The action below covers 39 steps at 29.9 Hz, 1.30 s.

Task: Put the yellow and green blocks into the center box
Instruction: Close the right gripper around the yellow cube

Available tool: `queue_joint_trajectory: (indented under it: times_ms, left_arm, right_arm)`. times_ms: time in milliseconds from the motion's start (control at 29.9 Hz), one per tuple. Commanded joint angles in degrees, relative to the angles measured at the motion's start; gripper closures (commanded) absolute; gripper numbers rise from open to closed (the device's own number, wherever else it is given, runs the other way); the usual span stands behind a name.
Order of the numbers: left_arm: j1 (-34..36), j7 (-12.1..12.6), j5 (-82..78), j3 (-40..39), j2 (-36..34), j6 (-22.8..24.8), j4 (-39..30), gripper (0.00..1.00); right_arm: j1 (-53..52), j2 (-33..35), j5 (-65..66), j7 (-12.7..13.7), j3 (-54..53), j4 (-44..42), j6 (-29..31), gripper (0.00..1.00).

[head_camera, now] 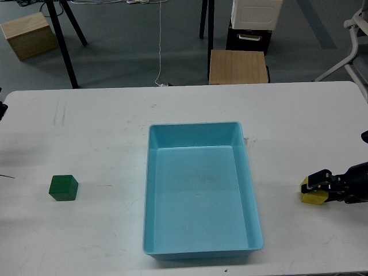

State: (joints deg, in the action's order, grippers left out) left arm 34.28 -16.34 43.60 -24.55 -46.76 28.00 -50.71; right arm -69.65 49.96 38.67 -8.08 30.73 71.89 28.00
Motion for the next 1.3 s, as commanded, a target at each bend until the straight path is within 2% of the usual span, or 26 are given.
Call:
queue_joint_trajectory:
  times_ms: [0, 100, 334, 468, 602, 769, 936, 1137, 1204, 1271]
  left_arm:
    - [0.09, -0.01, 0.0, 0.03, 0.0, 0.0, 0.17, 0.0]
    - [0.0, -0.01, 0.0, 0.03, 0.09, 0.0, 1.05, 0.0]
    - [0.09, -0.01, 0.0, 0.03, 0.0, 0.0, 1.14, 0.0]
    - [-0.09, -0.01, 0.0, 0.12, 0.0, 0.0, 1.66, 0.0]
    - [-0.18, -0.01, 0.0, 0.12, 0.09, 0.0, 2.55, 0.0]
    - [-0.09, -0.01, 0.0, 0.12, 0.0, 0.0, 2.63, 0.0]
    - [-0.18, -0.01, 0.0, 0.12, 0.0, 0.0, 3.6, 0.0]
    - [-0.27, 0.08, 0.0, 0.12, 0.79, 0.0, 4.57, 0.0]
    - [-0.18, -0.01, 0.0, 0.12, 0.88, 0.0, 4.57, 0.0]
    - [-0.09, 0.08, 0.0, 0.12, 0.79, 0.0, 4.57, 0.0]
  right_arm:
    - [-0.05, -0.04, 0.0, -0.01, 0.03, 0.0, 0.0, 0.27]
    - [-0.14, 0.14, -0.09, -0.1, -0.06, 0.09, 0.0, 0.22]
    - [-0.14, 0.05, -0.17, -0.8, -0.32, 0.09, 0.0, 0.23]
    - [-0.14, 0.05, -0.96, -1.5, -0.32, 0.18, 0.0, 0.28]
    - [-0.05, 0.14, -1.05, -1.68, -0.23, 0.27, 0.0, 0.41]
    - [-0.05, 0.14, -1.23, -1.77, -0.06, 0.44, 0.0, 0.39]
    - [0.12, 0.14, -1.14, -3.26, -0.06, 1.06, 0.0, 0.4]
    - [0.12, 0.14, -0.88, -4.05, 0.03, 1.15, 0.0, 0.49]
    - [0.12, 0.23, -0.88, -4.05, 0.03, 1.15, 0.0, 0.55]
    - [0.12, 0.4, -0.88, -4.14, 0.03, 1.32, 0.0, 0.56]
